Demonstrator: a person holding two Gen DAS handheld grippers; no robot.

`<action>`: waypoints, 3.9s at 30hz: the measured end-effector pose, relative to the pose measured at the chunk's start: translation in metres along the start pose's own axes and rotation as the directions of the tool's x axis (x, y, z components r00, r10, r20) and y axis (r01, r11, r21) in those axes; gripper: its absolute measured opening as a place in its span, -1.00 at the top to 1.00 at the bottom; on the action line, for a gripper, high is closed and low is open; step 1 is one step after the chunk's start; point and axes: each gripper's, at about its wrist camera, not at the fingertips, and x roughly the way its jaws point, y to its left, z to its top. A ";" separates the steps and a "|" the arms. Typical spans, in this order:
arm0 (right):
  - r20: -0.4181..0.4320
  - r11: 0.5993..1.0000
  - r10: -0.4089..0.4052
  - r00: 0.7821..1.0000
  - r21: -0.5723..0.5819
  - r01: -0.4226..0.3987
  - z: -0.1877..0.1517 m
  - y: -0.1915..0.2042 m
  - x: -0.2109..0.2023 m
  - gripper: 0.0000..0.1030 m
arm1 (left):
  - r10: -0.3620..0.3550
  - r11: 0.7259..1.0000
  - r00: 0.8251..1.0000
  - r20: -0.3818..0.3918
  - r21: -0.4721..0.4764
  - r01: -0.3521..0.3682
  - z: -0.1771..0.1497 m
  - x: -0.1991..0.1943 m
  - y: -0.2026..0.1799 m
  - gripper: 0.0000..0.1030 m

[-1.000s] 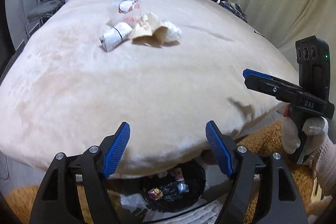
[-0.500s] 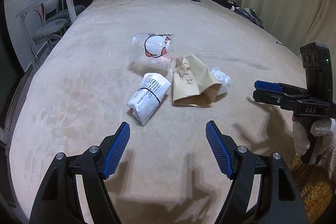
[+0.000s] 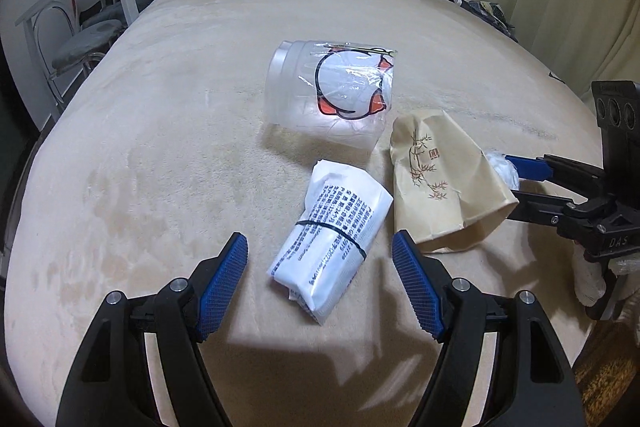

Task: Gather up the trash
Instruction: 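Grasp the white paper packet with the left tool while the right tool grasps the white plastic bag, then carry the packet and plastic bag down to the bin and open both tools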

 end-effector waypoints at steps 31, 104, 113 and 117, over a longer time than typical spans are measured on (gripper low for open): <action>0.105 0.996 0.001 0.994 0.086 -0.010 -0.041 0.027 -0.074 -0.08 | -0.076 0.995 0.981 0.180 -0.057 0.087 -0.033 -0.079 -0.035 -0.02; -0.265 0.946 -0.079 0.961 0.285 0.156 -0.272 0.098 -0.116 -0.08 | -0.271 0.962 0.937 -0.220 -0.078 0.260 -0.269 -0.089 -0.166 -0.02; -0.343 0.927 -0.018 0.939 0.346 0.145 -0.275 0.087 -0.096 -0.08 | -0.252 0.967 0.912 -0.325 -0.130 0.220 -0.274 -0.061 -0.157 -0.02; -0.359 0.917 0.013 0.933 0.376 0.132 -0.276 0.083 -0.089 -0.12 | -0.245 0.968 0.903 -0.353 -0.144 0.207 -0.274 -0.053 -0.156 -0.04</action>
